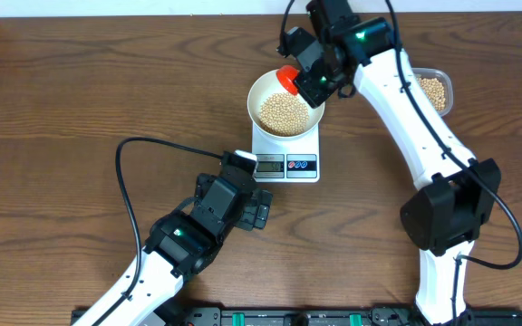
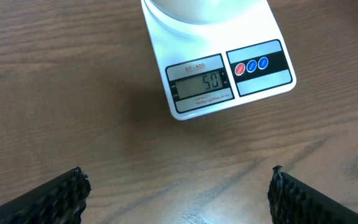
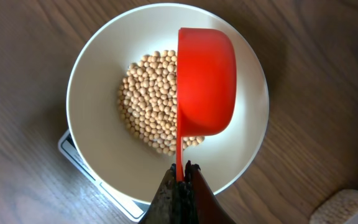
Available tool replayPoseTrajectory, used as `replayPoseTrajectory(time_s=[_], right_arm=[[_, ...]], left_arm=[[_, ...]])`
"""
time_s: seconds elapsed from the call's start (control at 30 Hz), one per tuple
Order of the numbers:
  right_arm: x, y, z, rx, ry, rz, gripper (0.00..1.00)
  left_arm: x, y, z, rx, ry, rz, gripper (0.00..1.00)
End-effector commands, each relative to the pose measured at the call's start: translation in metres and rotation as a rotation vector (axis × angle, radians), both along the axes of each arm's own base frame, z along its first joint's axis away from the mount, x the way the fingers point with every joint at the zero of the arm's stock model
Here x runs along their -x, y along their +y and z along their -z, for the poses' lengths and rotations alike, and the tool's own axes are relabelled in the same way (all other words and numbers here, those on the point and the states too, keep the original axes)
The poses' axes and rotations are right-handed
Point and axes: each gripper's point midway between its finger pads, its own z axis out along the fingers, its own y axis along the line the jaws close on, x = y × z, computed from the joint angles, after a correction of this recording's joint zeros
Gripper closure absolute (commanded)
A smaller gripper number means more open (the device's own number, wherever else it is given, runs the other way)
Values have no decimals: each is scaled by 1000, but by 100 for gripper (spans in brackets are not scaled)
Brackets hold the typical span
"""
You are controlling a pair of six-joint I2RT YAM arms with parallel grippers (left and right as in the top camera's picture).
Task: Scoop item into bowl and weigh 50g on scale
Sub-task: 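Tilt the scoop repeatedly to add soybeans into the bowl, then move the scoop back over the soybean tub with the right gripper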
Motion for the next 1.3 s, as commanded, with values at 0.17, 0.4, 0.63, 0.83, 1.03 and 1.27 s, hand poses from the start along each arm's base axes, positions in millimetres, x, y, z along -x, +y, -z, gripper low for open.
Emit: replayPoseTrajectory(time_s=[0.17, 0.4, 0.63, 0.83, 1.03, 1.27], right_arm=[[-2, -3, -24, -113, 1, 13, 99], [-1, -3, -23, -111, 5, 12, 99], [0, -4, -23, -109, 9, 13, 99], [0, -3, -23, -115, 13, 10, 99], [3, 1, -32, -220, 49, -9, 99], [-2, -21, -60, -406, 76, 9, 99]], left_arm=[[-2, 2, -1, -10, -11, -11, 6], [-2, 2, -1, -10, -11, -11, 6], [-2, 2, -1, -10, -11, -11, 6], [-2, 2, -1, -10, -11, -11, 6], [-2, 2, -1, -10, -11, -11, 6], [-2, 2, -1, -10, -11, -11, 6]])
